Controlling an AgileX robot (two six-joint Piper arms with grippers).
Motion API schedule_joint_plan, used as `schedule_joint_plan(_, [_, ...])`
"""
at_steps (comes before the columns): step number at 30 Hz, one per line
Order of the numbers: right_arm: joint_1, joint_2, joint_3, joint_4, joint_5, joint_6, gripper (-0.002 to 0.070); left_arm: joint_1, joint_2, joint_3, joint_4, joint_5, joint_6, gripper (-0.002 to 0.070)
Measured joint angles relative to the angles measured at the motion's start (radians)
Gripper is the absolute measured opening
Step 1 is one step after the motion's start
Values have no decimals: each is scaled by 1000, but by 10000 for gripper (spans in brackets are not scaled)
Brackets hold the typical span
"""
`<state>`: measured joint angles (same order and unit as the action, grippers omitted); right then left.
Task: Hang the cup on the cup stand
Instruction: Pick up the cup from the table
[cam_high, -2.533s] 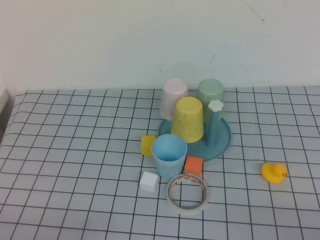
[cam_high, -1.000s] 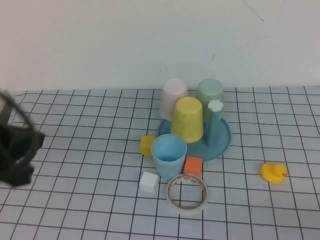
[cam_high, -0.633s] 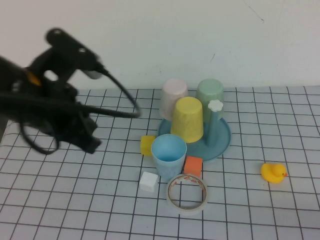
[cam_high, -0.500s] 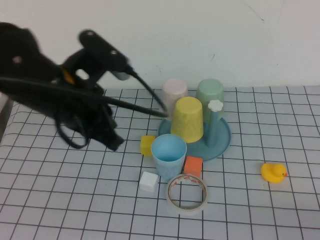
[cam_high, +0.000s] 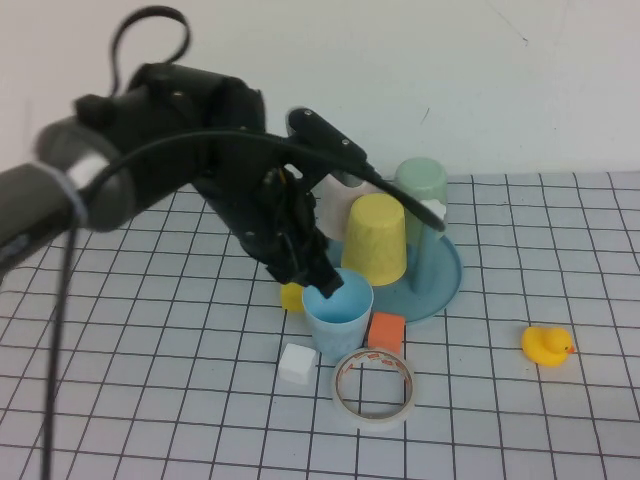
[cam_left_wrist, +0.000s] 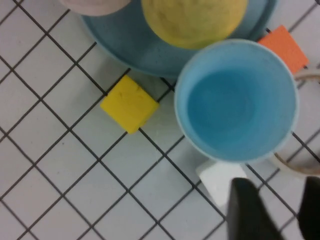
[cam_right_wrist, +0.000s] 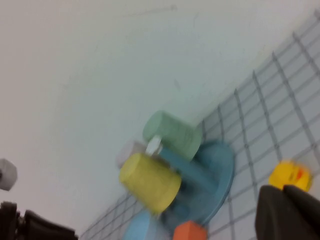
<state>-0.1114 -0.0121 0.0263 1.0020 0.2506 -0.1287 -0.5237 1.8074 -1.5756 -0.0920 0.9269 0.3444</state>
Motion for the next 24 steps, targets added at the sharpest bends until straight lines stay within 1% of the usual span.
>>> schedule_joint_plan(2, [0, 0, 0, 5, -61, -46, -1, 0, 45, -36, 2, 0, -25, 251])
schedule_joint_plan(4, [0, 0, 0, 47, -101, -68, -1, 0, 83, -70, 4, 0, -48, 349])
schedule_joint_plan(5, [0, 0, 0, 85, -109, -73, -1, 0, 104, -89, 6, 0, -59, 388])
schedule_joint_plan(7, [0, 0, 0, 166, -112, -77, -1, 0, 146, -125, 10, 0, -83, 430])
schedule_joint_plan(9, [0, 0, 0, 242, -119, -79, -1, 0, 184, -157, 18, 5, -119, 448])
schedule_joint_plan(11, [0, 0, 0, 279, -125, -79, -1, 0, 224, -187, 37, 19, -161, 457])
schedule_joint_plan(16, [0, 0, 0, 307, -128, -80, -1, 0, 288, -211, 61, 46, -216, 463])
schedule_joint_plan(24, [0, 0, 0, 370, -131, -83, -1, 0, 350, -220, 59, 47, -269, 463])
